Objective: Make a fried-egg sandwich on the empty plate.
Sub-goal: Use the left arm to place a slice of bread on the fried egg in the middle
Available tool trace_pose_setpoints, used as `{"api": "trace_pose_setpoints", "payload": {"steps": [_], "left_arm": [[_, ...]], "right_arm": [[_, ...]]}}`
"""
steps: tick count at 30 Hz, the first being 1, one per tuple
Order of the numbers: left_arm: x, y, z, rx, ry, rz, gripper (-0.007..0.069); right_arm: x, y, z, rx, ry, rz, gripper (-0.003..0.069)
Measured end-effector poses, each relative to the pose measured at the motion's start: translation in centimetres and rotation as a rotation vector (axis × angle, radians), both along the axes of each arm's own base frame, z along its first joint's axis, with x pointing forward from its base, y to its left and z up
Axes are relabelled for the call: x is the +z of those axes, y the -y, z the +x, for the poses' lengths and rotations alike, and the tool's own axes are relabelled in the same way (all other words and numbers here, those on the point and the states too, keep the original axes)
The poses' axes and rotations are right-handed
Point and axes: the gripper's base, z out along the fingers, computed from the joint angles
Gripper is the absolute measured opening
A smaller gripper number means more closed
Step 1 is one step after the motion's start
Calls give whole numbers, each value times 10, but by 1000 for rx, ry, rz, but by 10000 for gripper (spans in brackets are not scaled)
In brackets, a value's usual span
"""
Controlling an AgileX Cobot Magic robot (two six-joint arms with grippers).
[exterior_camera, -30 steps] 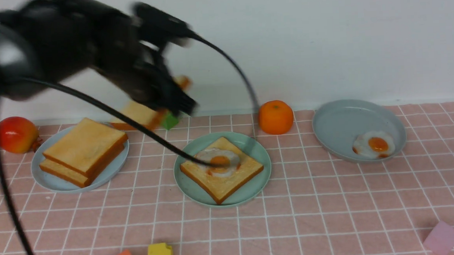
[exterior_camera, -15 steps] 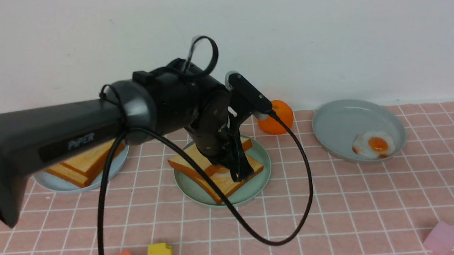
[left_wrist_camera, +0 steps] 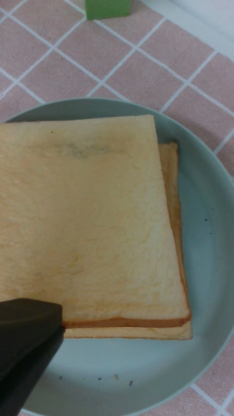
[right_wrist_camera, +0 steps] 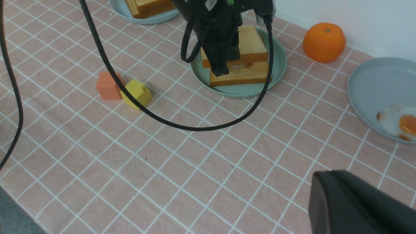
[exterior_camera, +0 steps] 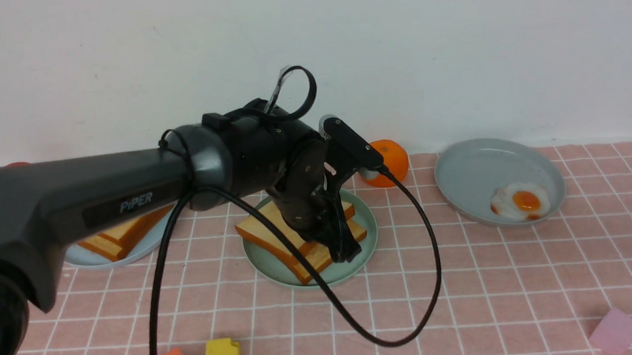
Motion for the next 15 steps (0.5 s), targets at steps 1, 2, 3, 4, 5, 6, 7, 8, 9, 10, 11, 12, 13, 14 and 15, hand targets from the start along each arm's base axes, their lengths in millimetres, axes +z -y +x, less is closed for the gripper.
{"api": "trace_pose_setpoints", "payload": {"steps": [1,2,3,4,5,6,7,8,9,10,11,12,13,14,15], "left_arm": [[0,0,0,-1,2,-2,-13],[0,1,0,-1,2,-7,-13],[0,1,0,-1,3,-8,-13],[0,1,0,-2,4,-9,-13],[0,1,0,-2,3,-11,-13],[0,1,0,-2,2,-12,-13],[0,1,0,-1,2,-13,-13],[0,1,0,0,1,-14,-13],[0,1,0,-1,0,-14,-13],[0,1,0,0,0,-15,-13],[0,1,0,0,0,-15,-13],[0,1,0,0,0,-15,-13],[0,1,0,1,-2,-17,-11],[0,1,0,2,-2,-18,-6],[0,1,0,2,-2,-18,-6]], "right_arm": [[0,0,0,0,0,0,17],[0,0,0,0,0,0,17],[0,0,0,0,0,0,17],[0,0,0,0,0,0,17],[0,0,0,0,0,0,17],[0,0,0,0,0,0,17],[0,0,0,0,0,0,17],[0,0,0,0,0,0,17],[0,0,0,0,0,0,17],[0,0,0,0,0,0,17],[0,0,0,0,-1,0,17],[0,0,0,0,-1,0,17],[0,0,0,0,-1,0,18],[0,0,0,1,-2,-1,19],[0,0,0,1,-2,-1,19]]}}
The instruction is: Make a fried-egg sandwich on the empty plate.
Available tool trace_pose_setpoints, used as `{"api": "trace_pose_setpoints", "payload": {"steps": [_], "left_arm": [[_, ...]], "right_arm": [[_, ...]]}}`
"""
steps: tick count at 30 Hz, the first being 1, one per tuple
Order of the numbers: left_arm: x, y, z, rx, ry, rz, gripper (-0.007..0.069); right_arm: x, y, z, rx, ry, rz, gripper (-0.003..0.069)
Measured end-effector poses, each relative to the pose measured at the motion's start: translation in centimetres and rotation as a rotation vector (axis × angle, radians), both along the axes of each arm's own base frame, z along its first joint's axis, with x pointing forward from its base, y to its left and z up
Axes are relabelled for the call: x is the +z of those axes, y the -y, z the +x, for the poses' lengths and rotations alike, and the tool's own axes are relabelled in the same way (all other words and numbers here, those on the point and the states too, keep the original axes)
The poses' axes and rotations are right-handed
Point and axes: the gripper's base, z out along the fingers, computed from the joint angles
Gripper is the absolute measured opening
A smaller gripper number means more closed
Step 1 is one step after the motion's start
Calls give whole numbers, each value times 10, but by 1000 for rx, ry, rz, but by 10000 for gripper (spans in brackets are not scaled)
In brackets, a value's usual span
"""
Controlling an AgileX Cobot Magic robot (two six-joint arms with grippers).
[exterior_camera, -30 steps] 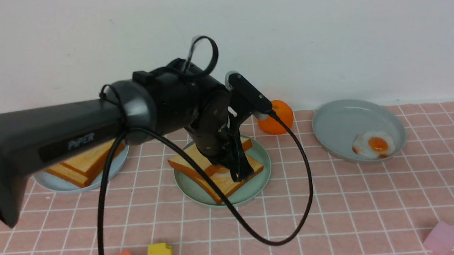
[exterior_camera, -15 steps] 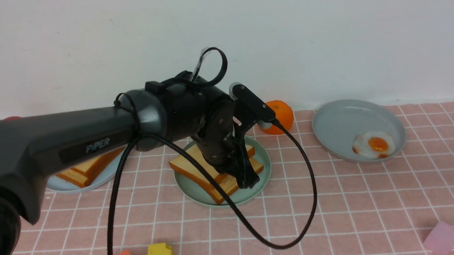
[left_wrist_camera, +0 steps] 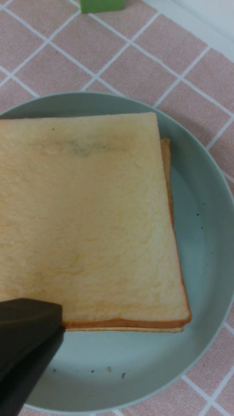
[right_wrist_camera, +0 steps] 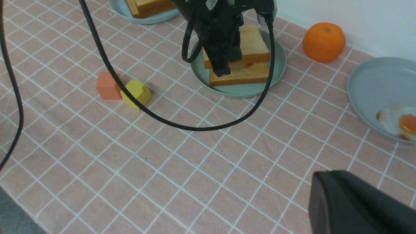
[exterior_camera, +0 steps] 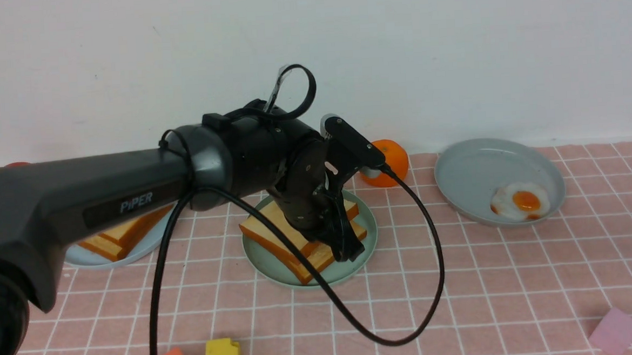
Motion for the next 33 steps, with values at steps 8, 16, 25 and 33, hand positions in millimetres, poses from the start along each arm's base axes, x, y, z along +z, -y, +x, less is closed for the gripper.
{"api": "trace_pose_setpoints", "payload": {"steps": [8,16,25,33], "left_arm": [[0,1,-1,5,-8,-11,125],[0,1,-1,11,-17,-24,260],[111,-25,-39,96,92,-210,105],[220,-107,-162,105,330,-596,-13]], "right_arm": [[0,0,0,1,-3,-1,25],[0,0,0,2,-5,-2,29],[0,0,0,2,-5,-2,31],[2,3,4,-93,-10,68,31]]}}
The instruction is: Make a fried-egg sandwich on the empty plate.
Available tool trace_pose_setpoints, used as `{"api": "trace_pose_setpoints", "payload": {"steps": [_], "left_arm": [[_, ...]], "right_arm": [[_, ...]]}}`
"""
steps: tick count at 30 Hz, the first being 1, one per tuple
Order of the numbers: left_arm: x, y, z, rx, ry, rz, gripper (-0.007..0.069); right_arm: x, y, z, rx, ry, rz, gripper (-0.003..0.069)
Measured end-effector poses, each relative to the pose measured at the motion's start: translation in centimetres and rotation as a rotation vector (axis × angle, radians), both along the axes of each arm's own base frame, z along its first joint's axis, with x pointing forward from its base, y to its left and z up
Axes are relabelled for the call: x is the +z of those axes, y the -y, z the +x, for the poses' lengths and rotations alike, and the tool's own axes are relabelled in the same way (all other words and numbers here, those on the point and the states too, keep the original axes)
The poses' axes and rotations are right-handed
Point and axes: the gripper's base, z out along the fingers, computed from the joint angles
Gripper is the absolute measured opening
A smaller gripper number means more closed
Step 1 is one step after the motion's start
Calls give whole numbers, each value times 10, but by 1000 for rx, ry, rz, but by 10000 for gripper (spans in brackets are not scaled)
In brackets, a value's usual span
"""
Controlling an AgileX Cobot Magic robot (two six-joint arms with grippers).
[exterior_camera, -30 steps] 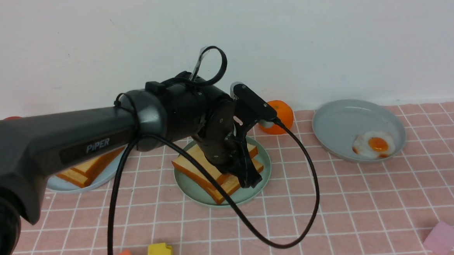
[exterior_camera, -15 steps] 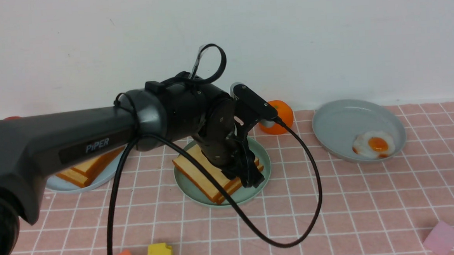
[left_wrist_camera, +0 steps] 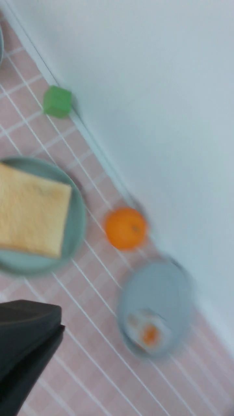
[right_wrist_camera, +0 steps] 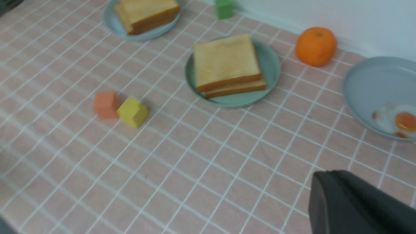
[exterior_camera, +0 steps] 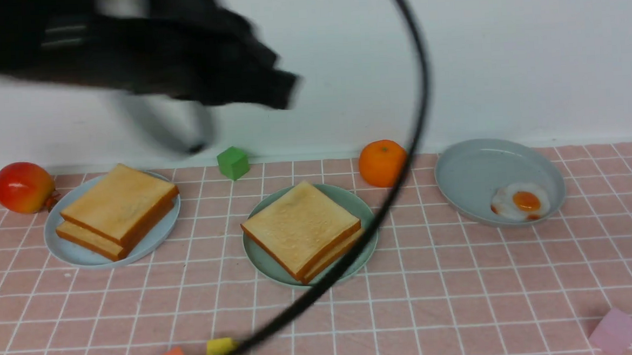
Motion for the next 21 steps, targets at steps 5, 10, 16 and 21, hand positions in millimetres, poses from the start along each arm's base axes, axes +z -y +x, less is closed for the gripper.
{"api": "trace_pose_setpoints", "payload": {"steps": [5,10,16,21], "left_arm": [[-33,-49,-73,-10,63,-174,-13],[-79,-85,-120,1,224,-330,-13],[-117,-98,-136,7,248,-361,-13],[-128,-97,-136,8,224,-335,-13]], "right_arm": [[0,6,4,-108,-18,35,31],[0,10,6,-167,-26,42,31],[-1,10,5,-180,-45,50,32],[-5,11,3,-179,-93,29,38]]}}
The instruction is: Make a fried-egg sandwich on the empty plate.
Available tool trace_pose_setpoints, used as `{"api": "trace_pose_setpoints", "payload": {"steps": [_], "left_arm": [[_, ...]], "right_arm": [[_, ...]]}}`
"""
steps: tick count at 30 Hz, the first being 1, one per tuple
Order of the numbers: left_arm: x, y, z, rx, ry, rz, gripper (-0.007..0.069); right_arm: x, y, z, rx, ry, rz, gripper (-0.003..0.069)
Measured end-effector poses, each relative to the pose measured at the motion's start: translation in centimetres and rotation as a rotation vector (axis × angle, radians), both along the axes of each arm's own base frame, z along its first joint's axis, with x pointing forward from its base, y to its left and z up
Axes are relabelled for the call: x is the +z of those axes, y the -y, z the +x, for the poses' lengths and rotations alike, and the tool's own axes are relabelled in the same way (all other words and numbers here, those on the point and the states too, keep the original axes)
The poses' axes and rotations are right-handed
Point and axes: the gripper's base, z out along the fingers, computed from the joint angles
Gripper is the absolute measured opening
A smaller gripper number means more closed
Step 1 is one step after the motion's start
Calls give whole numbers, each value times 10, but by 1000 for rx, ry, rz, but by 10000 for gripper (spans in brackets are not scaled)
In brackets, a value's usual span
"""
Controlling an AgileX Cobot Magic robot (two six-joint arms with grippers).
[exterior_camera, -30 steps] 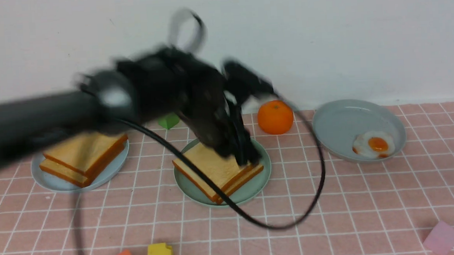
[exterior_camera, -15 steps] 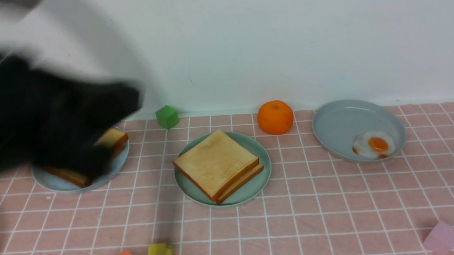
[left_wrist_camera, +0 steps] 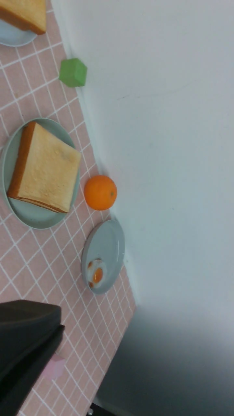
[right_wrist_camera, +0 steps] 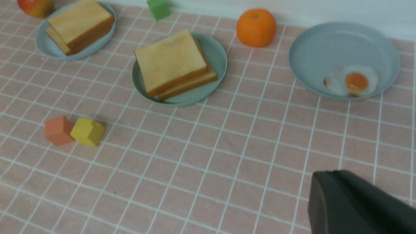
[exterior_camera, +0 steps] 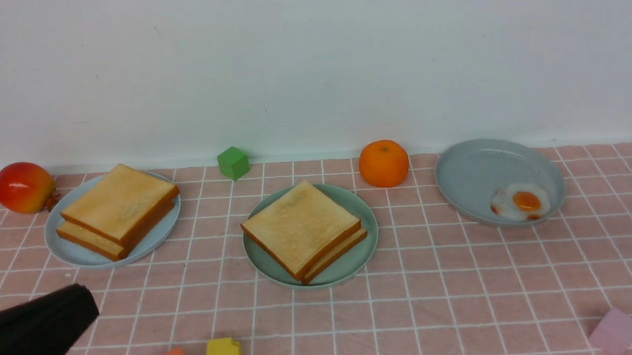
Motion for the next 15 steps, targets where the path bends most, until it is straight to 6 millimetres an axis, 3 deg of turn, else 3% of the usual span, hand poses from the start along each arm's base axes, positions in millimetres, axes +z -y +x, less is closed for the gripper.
{"api": "trace_pose_setpoints", "payload": {"steps": [15], "left_arm": [[-3,0,0,-2,-17,22,-13]], "right_arm": [[0,3,-9,-2,10,0,58]]}}
